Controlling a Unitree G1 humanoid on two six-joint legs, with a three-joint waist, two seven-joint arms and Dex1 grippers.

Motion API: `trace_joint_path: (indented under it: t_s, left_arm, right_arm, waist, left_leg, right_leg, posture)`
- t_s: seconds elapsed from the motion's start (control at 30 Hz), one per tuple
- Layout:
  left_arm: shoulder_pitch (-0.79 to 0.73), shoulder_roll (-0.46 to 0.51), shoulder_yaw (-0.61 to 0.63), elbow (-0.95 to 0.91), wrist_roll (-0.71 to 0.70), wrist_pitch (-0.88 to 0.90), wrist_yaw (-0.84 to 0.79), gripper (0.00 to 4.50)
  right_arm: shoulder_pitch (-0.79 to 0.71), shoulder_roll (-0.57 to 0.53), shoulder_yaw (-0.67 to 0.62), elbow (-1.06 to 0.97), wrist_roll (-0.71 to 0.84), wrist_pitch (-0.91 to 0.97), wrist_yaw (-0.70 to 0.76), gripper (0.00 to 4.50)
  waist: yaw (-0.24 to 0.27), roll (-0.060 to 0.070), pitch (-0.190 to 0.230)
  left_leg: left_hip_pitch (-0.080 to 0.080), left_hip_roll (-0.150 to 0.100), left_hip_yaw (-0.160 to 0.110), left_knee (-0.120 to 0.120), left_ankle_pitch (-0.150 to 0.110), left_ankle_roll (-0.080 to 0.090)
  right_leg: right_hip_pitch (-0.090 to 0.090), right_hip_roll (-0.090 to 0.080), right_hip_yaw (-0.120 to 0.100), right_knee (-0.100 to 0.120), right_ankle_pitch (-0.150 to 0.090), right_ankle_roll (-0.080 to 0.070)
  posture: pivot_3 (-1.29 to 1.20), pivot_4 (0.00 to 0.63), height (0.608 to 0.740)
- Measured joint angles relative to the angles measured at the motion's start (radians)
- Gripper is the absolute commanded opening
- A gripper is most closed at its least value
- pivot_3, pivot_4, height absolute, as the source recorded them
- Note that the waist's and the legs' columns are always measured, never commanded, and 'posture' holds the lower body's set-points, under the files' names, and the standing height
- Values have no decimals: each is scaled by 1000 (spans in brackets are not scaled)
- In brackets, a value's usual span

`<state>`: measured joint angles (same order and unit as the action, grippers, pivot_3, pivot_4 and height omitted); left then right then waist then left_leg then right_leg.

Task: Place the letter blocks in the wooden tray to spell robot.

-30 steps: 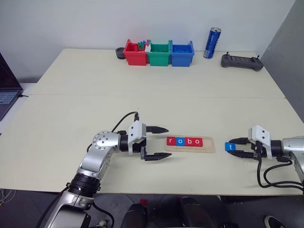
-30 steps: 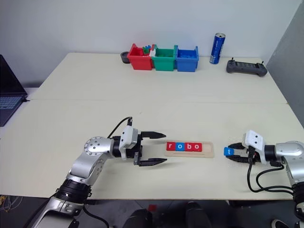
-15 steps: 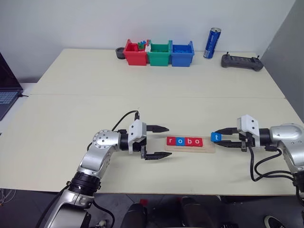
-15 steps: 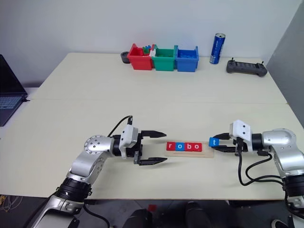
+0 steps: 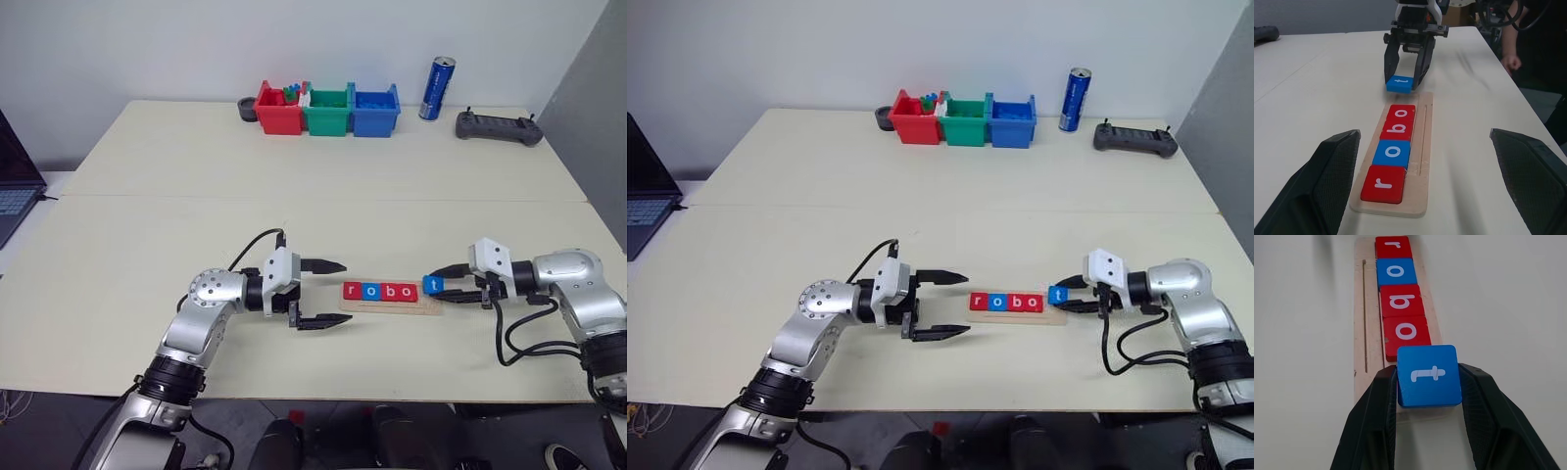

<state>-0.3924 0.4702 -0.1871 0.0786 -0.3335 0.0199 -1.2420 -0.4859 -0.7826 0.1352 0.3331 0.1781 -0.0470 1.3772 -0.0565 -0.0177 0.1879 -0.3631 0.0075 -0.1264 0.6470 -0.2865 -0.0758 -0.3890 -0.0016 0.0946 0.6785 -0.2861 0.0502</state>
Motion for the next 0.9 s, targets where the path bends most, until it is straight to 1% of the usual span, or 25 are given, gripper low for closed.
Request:
trace_joint_path:
  t_s: [0.3,0.37,0.43,0.47,0.53,0.6,0.77,0.9]
  left_arm:
    - [5,7,2,-6,-1,2,10,4500]
    - [6,7,2,-7,-1,2,9,4500]
    - [6,7,2,-7,-1,2,9,4500]
    - [6,7,2,-7,-1,2,9,4500]
    - [6,7,2,-7,-1,2,8,4500]
    - [6,7,2,-7,-1,2,8,4500]
    - [6,7,2,-7,-1,2,7,4500]
    - [7,7,2,-7,-1,2,7,4500]
  right_arm:
    - [-1,0,6,23,-2,-26,31,1457]
    - [0,-1,6,26,-4,-29,34,2176]
    - [-1,-1,6,26,-4,-28,34,2732]
    - [-1,-1,6,26,-4,-26,34,3178]
    - [-1,-1,6,26,-3,-25,33,3710]
    - [-1,-1,5,26,-1,-18,28,4445]
    - [-1,-5,-10,12,4,24,14,4479]
    - [7,-40,-43,-11,17,54,9,4479]
  waist:
    - [0,0,0]
    - [0,0,0]
    - [0,0,0]
    - [0,0,0]
    - [0,0,0]
    - [0,0,0]
    - [0,0,0]
    - [1,0,0]
  left_leg:
    - [0,0,0,0,0,0]
    - [0,0,0,0,0,0]
    - [0,0,0,0,0,0]
    - [0,0,0,0,0,0]
    - [0,0,0,0,0,0]
    - [0,0,0,0,0,0]
    - [0,0,0,0,0,0]
    - [0,0,0,0,0,0]
  right_leg:
    - [0,0,0,0,0,0]
    - [0,0,0,0,0,0]
    - [0,0,0,0,0,0]
    - [0,0,0,0,0,0]
    - [0,0,0,0,0,0]
    - [0,0,0,0,0,0]
    - [0,0,0,0,0,0]
    - [0,0,0,0,0,0]
  posture:
    - [0,150,740]
    - [0,150,740]
    - [0,150,740]
    - [0,150,740]
    - [0,150,740]
    - [0,150,740]
    - [0,150,740]
    - [0,150,740]
